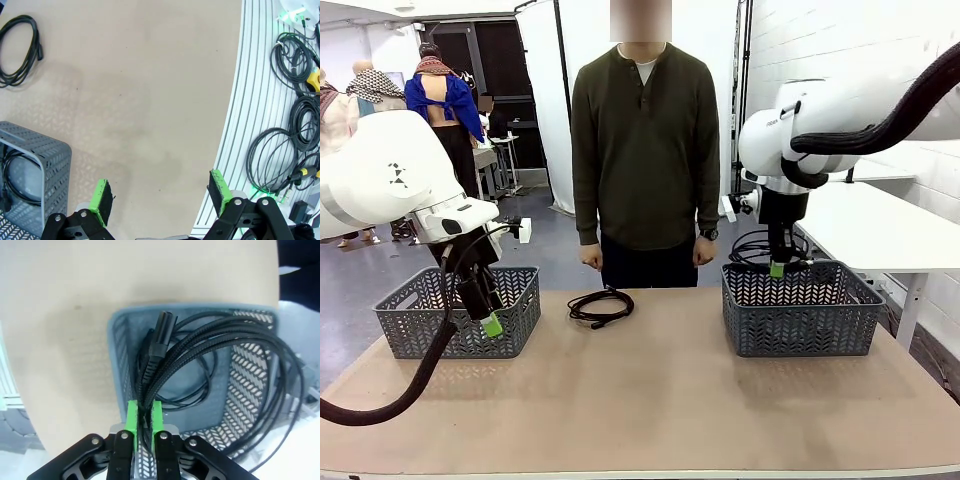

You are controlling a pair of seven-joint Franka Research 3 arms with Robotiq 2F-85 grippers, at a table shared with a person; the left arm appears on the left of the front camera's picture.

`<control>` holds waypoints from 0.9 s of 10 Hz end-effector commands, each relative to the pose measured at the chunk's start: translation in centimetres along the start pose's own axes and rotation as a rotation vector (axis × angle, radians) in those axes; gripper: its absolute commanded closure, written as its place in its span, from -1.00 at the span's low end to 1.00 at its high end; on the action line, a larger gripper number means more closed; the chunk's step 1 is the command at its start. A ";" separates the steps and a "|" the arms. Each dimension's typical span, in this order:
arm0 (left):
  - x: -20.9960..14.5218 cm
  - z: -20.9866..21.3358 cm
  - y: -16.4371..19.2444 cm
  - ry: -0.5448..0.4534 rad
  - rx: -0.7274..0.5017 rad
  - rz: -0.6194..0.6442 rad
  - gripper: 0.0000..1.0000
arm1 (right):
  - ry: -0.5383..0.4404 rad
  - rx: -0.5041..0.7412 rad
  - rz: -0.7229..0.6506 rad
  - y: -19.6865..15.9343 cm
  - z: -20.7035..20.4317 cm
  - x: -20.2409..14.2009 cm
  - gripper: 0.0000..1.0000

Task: Organize the cables according to human instructions.
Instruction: Pick up a bundle of cables and place it in the basket indicated by the human.

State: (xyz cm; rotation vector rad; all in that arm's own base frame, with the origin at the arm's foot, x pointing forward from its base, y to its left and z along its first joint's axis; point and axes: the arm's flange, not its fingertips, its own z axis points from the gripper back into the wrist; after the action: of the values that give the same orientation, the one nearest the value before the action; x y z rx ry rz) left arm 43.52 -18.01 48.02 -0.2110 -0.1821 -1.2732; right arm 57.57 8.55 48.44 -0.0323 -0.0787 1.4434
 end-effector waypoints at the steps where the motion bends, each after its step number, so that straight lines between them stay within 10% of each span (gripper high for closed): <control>1: 0.0 0.1 0.0 -0.005 0.009 0.002 -1.00 | -0.030 -0.009 0.033 0.6 -0.9 -1.8 1.00; 9: 0.0 0.1 0.0 -0.005 0.009 0.002 -1.00 | 0.003 -0.028 0.043 -3.2 -4.9 -3.7 1.00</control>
State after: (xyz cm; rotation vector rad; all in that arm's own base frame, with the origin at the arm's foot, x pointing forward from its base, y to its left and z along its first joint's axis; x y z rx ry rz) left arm 43.52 -18.01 48.02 -0.2110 -0.1821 -1.2732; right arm 59.68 5.04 43.49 -0.0369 -0.0744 1.4420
